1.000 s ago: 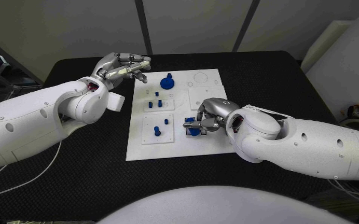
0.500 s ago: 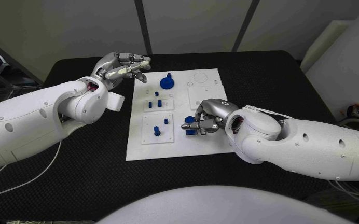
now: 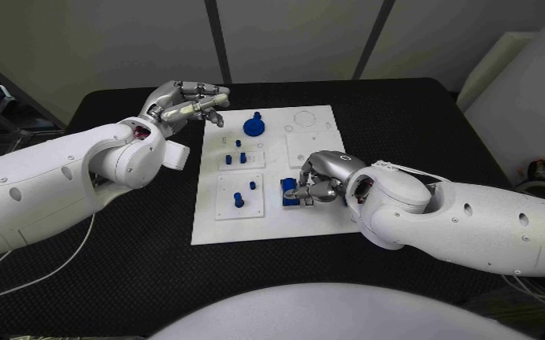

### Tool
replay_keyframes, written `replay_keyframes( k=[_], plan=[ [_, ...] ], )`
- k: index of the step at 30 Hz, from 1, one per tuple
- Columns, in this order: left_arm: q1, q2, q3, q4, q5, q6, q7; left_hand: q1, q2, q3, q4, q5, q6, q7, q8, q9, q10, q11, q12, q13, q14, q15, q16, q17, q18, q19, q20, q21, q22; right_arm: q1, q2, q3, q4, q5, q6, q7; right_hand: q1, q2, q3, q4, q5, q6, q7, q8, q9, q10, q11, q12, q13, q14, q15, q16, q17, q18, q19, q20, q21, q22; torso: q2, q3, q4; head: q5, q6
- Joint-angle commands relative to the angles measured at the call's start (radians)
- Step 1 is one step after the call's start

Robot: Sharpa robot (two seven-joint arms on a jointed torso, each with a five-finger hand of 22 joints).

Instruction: Assemble the parts on the task board

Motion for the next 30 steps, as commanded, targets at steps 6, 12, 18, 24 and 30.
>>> replay_keyframes(
  k=[6, 12, 18, 24, 30],
  plan=[
    [0.001, 0.001, 0.001, -0.001, 0.002, 0.008, 0.000, 0.012, 0.002, 0.003, -0.004, 0.005, -0.003, 0.001, 0.001, -0.002, -0.007, 0.002, 0.005, -0.001, -0.003, 0.000, -0.006, -0.001, -0.003, 0.003, -0.001, -0.004, 0.001, 0.001, 0.002, 0.000, -0.018, 0.000, 0.002, 0.024, 0.045, 0.012, 0.005, -0.016, -0.020, -0.004, -0.004, 0.004, 0.006, 0.023, -0.005, 0.000, 0.129, 0.095, -0.005, -0.001, 0.225, -0.012, 0.002, -0.006, -0.002, 0.002, 0.000, -0.0005, 0.0014, 0.003, -0.001],
    [0.001, 0.001, 0.001, -0.001, 0.002, 0.008, 0.000, 0.012, 0.002, 0.003, -0.004, 0.005, -0.003, 0.001, 0.001, -0.002, -0.007, 0.002, 0.005, -0.001, -0.003, 0.000, -0.006, -0.001, -0.003, 0.003, -0.001, -0.004, 0.001, 0.001, 0.007, 0.000, -0.031, 0.000, -0.012, 0.028, 0.049, 0.017, 0.006, -0.016, -0.021, -0.003, -0.004, 0.004, 0.007, 0.023, -0.005, 0.000, 0.129, 0.095, -0.005, -0.001, 0.225, -0.012, 0.002, -0.006, -0.002, 0.002, 0.000, -0.0001, 0.0014, 0.004, -0.002],
    [0.001, 0.001, 0.001, -0.002, 0.002, 0.009, 0.000, 0.012, 0.003, 0.004, -0.005, 0.005, -0.003, 0.002, 0.001, -0.002, -0.007, 0.002, 0.005, -0.002, -0.003, 0.001, -0.006, -0.001, -0.004, 0.003, -0.001, -0.004, 0.002, 0.001, 0.004, 0.000, -0.028, 0.000, -0.028, 0.039, 0.068, 0.016, 0.007, -0.025, -0.019, -0.005, -0.005, 0.004, 0.009, 0.022, -0.006, -0.002, 0.128, 0.095, -0.006, -0.002, 0.223, -0.011, 0.002, -0.006, -0.003, 0.000, 0.000, -0.0001, -0.0005, 0.006, -0.003],
    [0.001, 0.002, 0.000, -0.003, 0.002, 0.009, -0.001, 0.012, 0.003, 0.004, -0.005, 0.005, -0.003, 0.002, 0.001, -0.002, -0.007, 0.002, 0.005, -0.002, -0.003, 0.001, -0.006, -0.001, -0.004, 0.003, -0.001, -0.004, 0.002, 0.001, -0.005, 0.000, -0.021, -0.003, -0.038, 0.057, 0.127, 0.007, 0.012, -0.060, -0.093, -0.012, -0.003, 0.000, 0.013, 0.017, -0.005, -0.009, 0.123, 0.094, -0.006, -0.006, 0.218, -0.010, -0.003, -0.006, -0.010, -0.006, 0.000, -0.0003, -0.0010, 0.005, -0.003],
    [0.001, 0.002, 0.000, -0.005, 0.002, 0.009, 0.000, 0.012, 0.003, 0.004, -0.005, 0.005, -0.003, 0.002, 0.001, -0.002, -0.007, 0.002, 0.005, -0.002, -0.003, 0.001, -0.006, -0.001, -0.004, 0.003, -0.001, -0.004, 0.002, 0.001, -0.037, 0.000, -0.008, 0.032, -0.152, 0.112, 0.153, 0.022, 0.026, -0.068, -0.056, -0.040, 0.009, -0.030, 0.003, -0.008, 0.005, -0.052, 0.090, 0.086, 0.001, -0.027, 0.187, -0.003, -0.024, -0.002, -0.045, -0.052, -0.001, 0.0000, -0.0006, 0.000, -0.004]
  ],
)
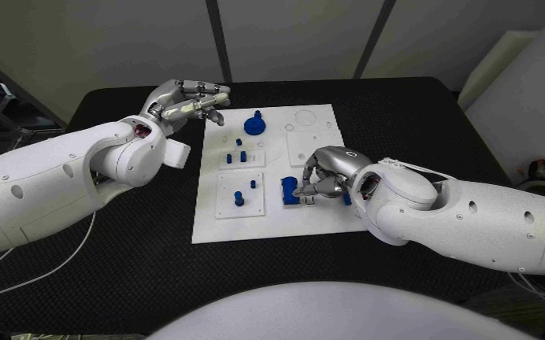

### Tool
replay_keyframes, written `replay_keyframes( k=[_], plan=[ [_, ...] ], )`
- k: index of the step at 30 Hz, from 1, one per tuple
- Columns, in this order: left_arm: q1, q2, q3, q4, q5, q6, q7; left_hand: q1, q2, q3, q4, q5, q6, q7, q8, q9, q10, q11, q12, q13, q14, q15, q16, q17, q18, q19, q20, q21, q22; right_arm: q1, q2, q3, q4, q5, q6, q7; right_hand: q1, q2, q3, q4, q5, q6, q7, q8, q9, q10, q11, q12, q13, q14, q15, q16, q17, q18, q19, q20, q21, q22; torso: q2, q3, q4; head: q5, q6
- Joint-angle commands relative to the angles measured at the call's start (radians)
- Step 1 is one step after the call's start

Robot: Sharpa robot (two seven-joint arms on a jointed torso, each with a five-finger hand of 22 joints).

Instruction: Assemble the parts on the task board

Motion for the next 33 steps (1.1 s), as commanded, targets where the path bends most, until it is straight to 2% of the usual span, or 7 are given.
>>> replay_keyframes(
  k=[1, 12, 16, 19, 25, 30, 33],
  plan=[
    [0.001, 0.001, 0.000, -0.001, 0.002, 0.009, 0.004, 0.008, -0.001, 0.002, -0.002, 0.005, -0.003, 0.002, 0.001, -0.001, -0.007, 0.002, 0.005, -0.002, -0.003, 0.001, -0.006, -0.001, -0.004, 0.003, -0.001, -0.004, 0.002, 0.001, -0.023, 0.001, 0.010, 0.061, -0.120, 0.076, 0.022, 0.012, 0.004, 0.000, 0.024, -0.021, 0.008, -0.022, -0.010, -0.013, 0.007, -0.044, 0.075, 0.085, 0.003, -0.011, 0.183, -0.001, -0.015, 0.004, -0.020, -0.024, -0.001, -0.0005, 0.0010, -0.004, 0.001],
    [0.001, -0.001, 0.000, 0.000, 0.002, 0.007, 0.004, 0.008, -0.001, 0.002, -0.002, 0.005, -0.003, 0.002, 0.001, -0.001, -0.007, 0.002, 0.005, -0.002, -0.003, 0.001, -0.006, -0.001, -0.004, 0.003, -0.001, -0.004, 0.002, 0.003, -0.154, 0.013, 0.030, 0.385, -0.190, 0.216, 0.071, 0.030, 0.024, -0.006, 0.099, -0.055, 0.044, -0.138, -0.064, -0.084, 0.037, -0.174, -0.027, 0.069, 0.027, -0.063, 0.114, 0.020, -0.069, 0.027, -0.117, -0.146, 0.001, -0.0012, -0.0010, -0.012, 0.007],
    [0.001, -0.001, 0.000, 0.002, 0.002, 0.006, 0.005, 0.008, -0.001, 0.002, -0.002, 0.005, -0.003, 0.002, 0.001, -0.001, -0.007, 0.002, 0.005, -0.002, -0.003, 0.001, -0.006, -0.001, -0.004, 0.003, -0.001, -0.004, 0.002, 0.003, -0.201, 0.016, 0.034, 0.377, -0.175, 0.247, 0.078, 0.026, 0.024, -0.006, 0.102, -0.045, 0.051, -0.179, -0.088, -0.087, 0.043, -0.194, -0.043, 0.069, 0.032, -0.067, 0.111, 0.021, -0.069, 0.032, -0.125, -0.153, 0.000, -0.0015, 0.0000, -0.022, 0.037],
    [0.001, -0.001, 0.000, 0.003, 0.002, 0.006, 0.005, 0.007, -0.002, 0.002, -0.001, 0.005, -0.004, 0.002, 0.001, -0.001, -0.007, 0.003, 0.005, -0.002, -0.003, 0.001, -0.006, -0.001, -0.004, 0.002, -0.001, -0.004, 0.002, 0.003, -0.229, 0.017, 0.037, 0.347, -0.156, 0.255, 0.079, 0.020, 0.020, 0.000, 0.104, -0.025, 0.054, -0.219, -0.118, -0.097, 0.044, -0.232, -0.075, 0.068, 0.035, -0.074, 0.103, 0.022, -0.070, 0.036, -0.133, -0.160, 0.001, -0.0023, 0.0011, -0.026, 0.037],
    [0.001, -0.003, 0.000, 0.005, 0.002, 0.005, 0.005, 0.007, -0.002, 0.002, -0.001, 0.005, -0.004, 0.002, 0.001, -0.001, -0.007, 0.003, 0.005, -0.002, -0.003, 0.001, -0.006, -0.001, -0.004, 0.002, -0.001, -0.004, 0.002, 0.002, -0.260, 0.017, 0.047, 0.218, -0.105, 0.202, 0.065, 0.011, 0.008, 0.015, 0.094, 0.025, 0.045, -0.237, -0.137, -0.082, 0.039, -0.228, -0.073, 0.070, 0.031, -0.070, 0.110, 0.020, -0.060, 0.033, -0.124, -0.146, 0.000, 0.0011, -0.0010, -0.026, 0.035],
    [0.001, -0.005, 0.000, 0.007, 0.002, 0.005, 0.006, 0.007, -0.002, 0.002, -0.001, 0.005, -0.004, 0.002, 0.001, -0.001, -0.007, 0.003, 0.005, -0.002, -0.003, 0.001, -0.006, -0.001, -0.004, 0.002, -0.001, -0.004, 0.002, 0.001, -0.276, 0.016, 0.058, 0.144, -0.036, 0.129, 0.029, -0.016, -0.019, 0.039, 0.097, 0.041, 0.044, -0.247, -0.145, -0.077, 0.038, -0.228, -0.073, 0.071, 0.029, -0.070, 0.111, 0.019, -0.056, 0.031, -0.123, -0.144, 0.000, -0.0020, 0.0013, -0.040, 0.031],
    [0.001, -0.007, 0.000, 0.008, 0.002, 0.005, 0.006, 0.007, -0.002, 0.002, -0.001, 0.005, -0.004, 0.002, 0.001, -0.001, -0.007, 0.003, 0.005, -0.002, -0.003, 0.001, -0.006, -0.001, -0.004, 0.002, -0.001, -0.004, 0.002, 0.000, -0.279, 0.016, 0.062, 0.111, -0.017, 0.104, 0.012, -0.031, -0.037, 0.052, 0.135, 0.041, 0.045, -0.253, -0.148, -0.077, 0.039, -0.231, -0.075, 0.071, 0.030, -0.072, 0.108, 0.019, -0.056, 0.032, -0.127, -0.147, 0.000, -0.0016, 0.0003, -0.046, 0.032]
  ],
)
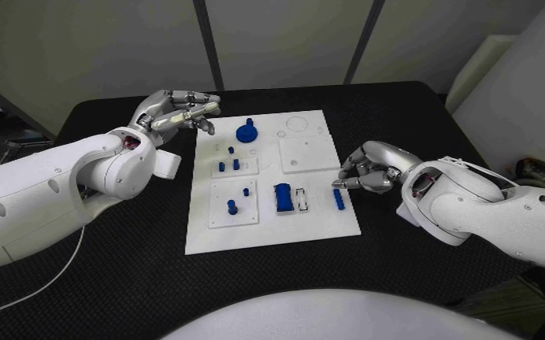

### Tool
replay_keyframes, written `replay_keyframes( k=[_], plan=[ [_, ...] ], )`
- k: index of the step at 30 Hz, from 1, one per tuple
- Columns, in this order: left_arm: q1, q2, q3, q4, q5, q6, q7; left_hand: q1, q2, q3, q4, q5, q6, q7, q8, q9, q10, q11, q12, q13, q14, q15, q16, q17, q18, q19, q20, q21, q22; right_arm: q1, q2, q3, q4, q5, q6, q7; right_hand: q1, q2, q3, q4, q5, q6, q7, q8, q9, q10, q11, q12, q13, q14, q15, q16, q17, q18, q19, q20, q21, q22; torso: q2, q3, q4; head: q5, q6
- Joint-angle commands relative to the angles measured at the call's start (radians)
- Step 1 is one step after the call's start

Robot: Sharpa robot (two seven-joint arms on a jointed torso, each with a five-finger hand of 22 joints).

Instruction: Assemble the parts on the task board

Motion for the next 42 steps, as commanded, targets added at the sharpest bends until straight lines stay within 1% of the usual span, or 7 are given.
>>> replay_keyframes(
  k=[1, 5, 10, 30, 37, 39, 42],
  plan=[
    [0.002, -0.002, 0.001, 0.003, 0.002, 0.006, 0.006, 0.007, -0.002, 0.002, -0.001, 0.005, -0.004, 0.002, 0.001, -0.001, -0.007, 0.003, 0.005, -0.001, -0.003, 0.001, -0.006, -0.001, -0.004, 0.003, -0.001, -0.004, 0.001, 0.000, -0.002, 0.000, 0.007, -0.117, 0.081, -0.078, -0.023, -0.012, -0.018, 0.012, 0.038, 0.010, 0.000, -0.006, -0.002, 0.005, 0.004, 0.004, -0.086, 0.074, 0.002, 0.001, 0.108, 0.010, 0.004, -0.001, -0.004, -0.003, 0.000, -0.0001, -0.0007, -0.009, 0.002],
    [0.002, -0.002, 0.001, 0.001, 0.002, 0.006, 0.007, 0.007, -0.002, 0.002, -0.001, 0.005, -0.004, 0.002, 0.001, -0.001, -0.007, 0.003, 0.005, -0.001, -0.003, 0.001, -0.006, -0.001, -0.004, 0.003, -0.001, -0.004, 0.001, -0.003, 0.002, 0.000, 0.008, -0.160, 0.103, -0.105, -0.033, -0.014, -0.028, 0.025, 0.059, 0.021, -0.004, -0.001, 0.001, 0.007, 0.001, 0.006, -0.085, 0.075, 0.000, 0.001, 0.109, 0.010, 0.007, -0.002, -0.003, -0.001, -0.001, 0.0009, -0.0017, -0.019, 0.006],
    [0.002, -0.001, 0.001, 0.001, 0.002, 0.008, 0.007, 0.007, -0.002, 0.002, -0.001, 0.005, -0.004, 0.002, 0.001, -0.001, -0.007, 0.003, 0.005, -0.001, -0.003, 0.001, -0.006, -0.001, -0.004, 0.003, -0.001, -0.004, 0.001, -0.009, 0.007, -0.001, 0.005, -0.207, 0.131, -0.146, -0.043, -0.017, -0.040, 0.041, 0.083, 0.024, -0.007, 0.002, 0.006, 0.006, -0.001, 0.003, -0.086, 0.074, -0.002, -0.001, 0.108, 0.010, 0.008, -0.003, -0.006, -0.003, 0.000, 0.0005, 0.0026, -0.028, 0.005],
    [0.001, 0.000, 0.001, 0.000, 0.002, 0.012, 0.007, 0.007, -0.002, 0.002, -0.001, 0.005, -0.004, 0.002, 0.001, -0.001, -0.007, 0.003, 0.005, -0.001, -0.003, 0.001, -0.006, -0.001, -0.004, 0.003, -0.001, -0.004, 0.001, -0.045, 0.068, -0.003, -0.040, -0.252, 0.157, -0.175, -0.037, -0.014, -0.043, 0.051, 0.110, 0.023, -0.008, 0.003, 0.011, 0.008, -0.002, 0.007, -0.082, 0.075, -0.003, 0.001, 0.111, 0.009, 0.012, -0.005, -0.003, 0.003, 0.000, 0.0009, 0.0026, -0.025, 0.002],
    [0.001, 0.000, 0.001, -0.001, 0.002, 0.012, 0.006, 0.007, -0.002, 0.002, -0.001, 0.005, -0.004, 0.002, 0.001, -0.001, -0.007, 0.003, 0.005, -0.001, -0.003, 0.001, -0.006, -0.001, -0.004, 0.003, -0.001, -0.004, 0.001, -0.048, 0.088, -0.004, -0.053, -0.260, 0.180, -0.176, 0.015, -0.005, -0.028, 0.029, 0.117, 0.022, -0.010, 0.004, 0.016, 0.011, -0.004, 0.015, -0.075, 0.077, -0.005, 0.007, 0.119, 0.007, 0.018, -0.007, 0.003, 0.013, 0.001, 0.0007, 0.0022, -0.023, 0.000],
    [0.001, 0.000, 0.001, -0.001, 0.002, 0.012, 0.006, 0.007, -0.002, 0.002, -0.001, 0.005, -0.004, 0.002, 0.001, -0.001, -0.007, 0.003, 0.005, -0.001, -0.003, 0.001, -0.006, -0.001, -0.004, 0.003, -0.001, -0.004, 0.001, -0.049, 0.090, -0.005, -0.054, -0.265, 0.191, -0.179, 0.031, -0.003, -0.023, 0.020, 0.113, 0.022, -0.011, 0.004, 0.017, 0.013, -0.005, 0.019, -0.071, 0.078, -0.006, 0.010, 0.123, 0.006, 0.021, -0.007, 0.007, 0.018, 0.001, 0.0005, 0.0027, -0.024, 0.000],
    [0.001, 0.000, 0.001, -0.002, 0.002, 0.012, 0.006, 0.007, -0.002, 0.002, -0.001, 0.005, -0.004, 0.002, 0.001, -0.001, -0.007, 0.003, 0.005, -0.001, -0.003, 0.001, -0.006, -0.001, -0.004, 0.003, -0.001, -0.004, 0.001, -0.049, 0.096, -0.005, -0.055, -0.292, 0.242, -0.191, 0.106, 0.004, 0.012, -0.022, 0.042, 0.025, -0.014, 0.005, 0.020, 0.016, -0.009, 0.030, -0.061, 0.082, -0.010, 0.022, 0.138, 0.002, 0.031, -0.011, 0.023, 0.039, 0.000, 0.0005, 0.0017, -0.024, -0.003]
  ],
)
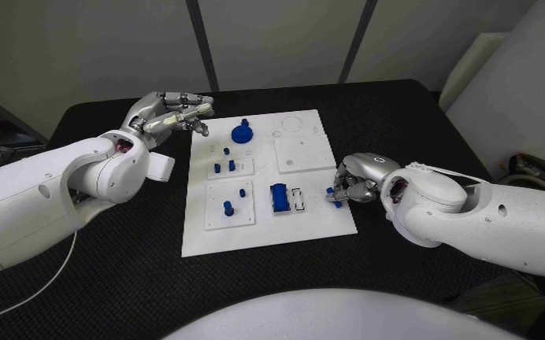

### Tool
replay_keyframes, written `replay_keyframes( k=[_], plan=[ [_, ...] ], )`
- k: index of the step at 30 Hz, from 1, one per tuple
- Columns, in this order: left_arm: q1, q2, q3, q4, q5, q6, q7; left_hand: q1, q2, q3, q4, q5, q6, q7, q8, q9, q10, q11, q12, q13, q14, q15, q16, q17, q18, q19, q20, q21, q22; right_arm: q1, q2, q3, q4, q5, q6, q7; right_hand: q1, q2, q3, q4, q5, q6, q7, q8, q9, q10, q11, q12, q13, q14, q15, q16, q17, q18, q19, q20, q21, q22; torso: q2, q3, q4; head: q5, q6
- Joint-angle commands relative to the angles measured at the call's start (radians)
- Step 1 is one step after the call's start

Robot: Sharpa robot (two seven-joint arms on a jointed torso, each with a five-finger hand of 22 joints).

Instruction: Assemble the parts on the task board

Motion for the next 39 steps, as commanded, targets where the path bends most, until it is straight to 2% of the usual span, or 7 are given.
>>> replay_keyframes(
  k=[1, 15, 19, 25, 29, 33, 39],
  plan=[
    [0.001, 0.001, 0.001, 0.000, 0.002, 0.011, 0.006, 0.007, -0.002, 0.002, -0.001, 0.005, -0.004, 0.002, 0.001, -0.002, -0.007, 0.003, 0.005, -0.001, -0.003, 0.001, -0.006, -0.001, -0.004, 0.003, -0.001, -0.004, 0.001, -0.007, 0.006, -0.007, -0.005, -0.035, 0.102, -0.024, 0.052, 0.014, 0.021, -0.024, -0.056, 0.000, -0.005, -0.007, -0.003, 0.009, -0.002, 0.006, 0.001, 0.078, -0.006, 0.009, 0.139, 0.003, 0.008, -0.002, 0.008, 0.010, 0.000, -0.0003, -0.0003, 0.000, -0.002],
    [0.001, 0.000, 0.001, 0.000, 0.002, 0.011, 0.004, 0.005, -0.003, 0.004, -0.002, 0.004, -0.004, 0.003, 0.001, -0.002, -0.008, 0.003, 0.005, -0.002, -0.004, 0.002, -0.006, -0.001, -0.005, 0.002, -0.001, -0.003, 0.003, -0.010, 0.028, -0.013, 0.005, -0.091, 0.263, -0.066, 0.081, -0.017, 0.047, -0.049, -0.068, -0.010, 0.003, -0.018, -0.004, -0.004, 0.004, -0.007, -0.007, 0.078, -0.002, 0.011, 0.143, 0.002, 0.005, 0.000, 0.005, 0.010, 0.000, -0.0003, -0.0004, 0.004, -0.013],
    [0.001, 0.000, 0.001, 0.000, 0.002, 0.011, 0.003, 0.005, -0.003, 0.004, -0.002, 0.004, -0.004, 0.003, 0.001, -0.002, -0.008, 0.003, 0.005, -0.002, -0.004, 0.002, -0.006, -0.001, -0.005, 0.002, -0.001, -0.003, 0.003, -0.010, 0.034, -0.014, 0.006, -0.100, 0.274, -0.074, 0.090, -0.021, 0.064, -0.056, -0.036, -0.019, 0.008, -0.025, -0.007, -0.015, 0.009, -0.018, -0.014, 0.077, 0.003, 0.010, 0.141, 0.003, 0.000, 0.003, -0.001, 0.004, -0.001, -0.0005, -0.0001, 0.003, -0.014],
    [0.001, -0.001, 0.001, 0.002, 0.002, 0.011, 0.003, 0.005, -0.003, 0.004, -0.002, 0.004, -0.004, 0.003, 0.001, -0.002, -0.008, 0.003, 0.005, -0.002, -0.004, 0.002, -0.006, -0.001, -0.005, 0.002, -0.001, -0.003, 0.003, -0.010, 0.035, -0.015, 0.009, -0.105, 0.240, -0.090, 0.147, -0.004, 0.137, -0.082, 0.051, 0.002, 0.000, -0.018, -0.004, 0.005, 0.000, 0.032, 0.027, 0.082, -0.005, 0.026, 0.162, 0.000, 0.011, 0.000, 0.020, 0.032, 0.000, -0.0007, 0.0008, 0.004, -0.015],
    [0.001, -0.001, 0.001, 0.002, 0.002, 0.011, 0.003, 0.005, -0.003, 0.004, -0.002, 0.004, -0.004, 0.003, 0.001, -0.002, -0.008, 0.003, 0.005, -0.002, -0.004, 0.002, -0.006, -0.001, -0.005, 0.002, -0.001, -0.003, 0.003, -0.010, 0.028, -0.015, 0.022, -0.093, 0.204, -0.103, 0.155, -0.011, 0.187, -0.089, 0.076, 0.010, -0.002, -0.014, 0.000, 0.009, -0.002, 0.042, 0.036, 0.084, -0.006, 0.032, 0.171, -0.003, 0.017, -0.004, 0.034, 0.049, -0.002, -0.0008, 0.0008, 0.004, -0.017],
    [0.001, 0.000, 0.001, 0.002, 0.002, 0.010, 0.003, 0.006, -0.002, 0.005, -0.002, 0.005, -0.004, 0.003, 0.001, -0.002, -0.008, 0.003, 0.005, -0.002, -0.004, 0.001, -0.006, -0.001, -0.005, 0.002, -0.001, -0.003, 0.003, -0.010, 0.023, -0.014, 0.036, -0.082, 0.167, -0.115, 0.145, -0.032, 0.253, -0.093, 0.099, 0.015, -0.002, -0.006, 0.007, 0.014, -0.003, 0.049, 0.041, 0.085, -0.007, 0.038, 0.177, -0.006, 0.020, -0.006, 0.049, 0.066, -0.002, -0.0008, 0.0003, 0.007, -0.015],
    [0.001, 0.000, 0.001, 0.002, 0.002, 0.009, 0.002, 0.006, -0.002, 0.005, -0.002, 0.005, -0.004, 0.003, 0.001, -0.002, -0.008, 0.003, 0.005, -0.002, -0.004, 0.001, -0.006, -0.001, -0.005, 0.002, -0.001, -0.003, 0.003, -0.010, 0.013, -0.014, 0.065, -0.045, 0.113, -0.122, 0.077, -0.097, 0.409, -0.097, 0.098, 0.009, -0.004, 0.012, 0.031, 0.022, -0.005, 0.059, 0.049, 0.086, -0.007, 0.042, 0.184, -0.007, 0.020, -0.006, 0.065, 0.086, -0.002, -0.0011, -0.0001, 0.007, -0.014]
  ],
)
